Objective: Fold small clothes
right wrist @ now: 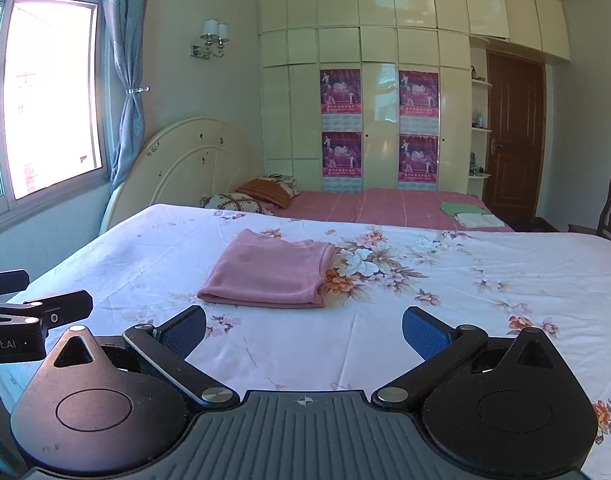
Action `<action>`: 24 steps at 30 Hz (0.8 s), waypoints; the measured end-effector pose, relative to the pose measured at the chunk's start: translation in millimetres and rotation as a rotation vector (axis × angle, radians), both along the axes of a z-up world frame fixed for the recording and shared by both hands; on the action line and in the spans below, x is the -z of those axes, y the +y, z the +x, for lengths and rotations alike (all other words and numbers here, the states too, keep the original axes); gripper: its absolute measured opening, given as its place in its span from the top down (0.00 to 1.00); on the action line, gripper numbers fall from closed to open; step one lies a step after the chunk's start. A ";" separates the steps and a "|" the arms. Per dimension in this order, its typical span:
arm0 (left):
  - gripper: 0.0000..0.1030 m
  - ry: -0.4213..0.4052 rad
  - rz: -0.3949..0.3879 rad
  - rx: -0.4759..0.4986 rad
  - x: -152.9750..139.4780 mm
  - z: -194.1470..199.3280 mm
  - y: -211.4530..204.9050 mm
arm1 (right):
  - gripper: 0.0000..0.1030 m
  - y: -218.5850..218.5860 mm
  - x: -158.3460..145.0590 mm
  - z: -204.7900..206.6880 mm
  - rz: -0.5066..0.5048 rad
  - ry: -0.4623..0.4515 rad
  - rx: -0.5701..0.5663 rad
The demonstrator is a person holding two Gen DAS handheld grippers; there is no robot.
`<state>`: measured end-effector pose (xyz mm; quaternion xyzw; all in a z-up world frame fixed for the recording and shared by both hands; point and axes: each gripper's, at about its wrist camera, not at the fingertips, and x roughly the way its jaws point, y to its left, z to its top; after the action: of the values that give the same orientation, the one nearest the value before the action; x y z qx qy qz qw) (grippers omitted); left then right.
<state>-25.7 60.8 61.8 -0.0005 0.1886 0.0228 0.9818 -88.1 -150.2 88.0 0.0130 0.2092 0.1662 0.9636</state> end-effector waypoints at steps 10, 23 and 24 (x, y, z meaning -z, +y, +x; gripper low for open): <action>0.00 0.011 -0.001 0.001 -3.9 -0.2 -1.1 | 0.00 -0.7 0.0 -1.1 0.003 0.002 -0.001; 0.00 0.015 0.003 0.005 -4.5 0.7 -2.5 | 0.00 -3.2 0.8 0.5 0.002 0.005 0.003; 0.00 0.015 0.000 0.005 -4.8 1.6 -2.0 | 0.00 -3.7 1.1 1.0 0.000 0.007 0.003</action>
<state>-24.1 58.8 66.7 0.0003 0.1958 0.0203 0.9804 -87.1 -153.9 87.0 0.0142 0.2124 0.1648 0.9631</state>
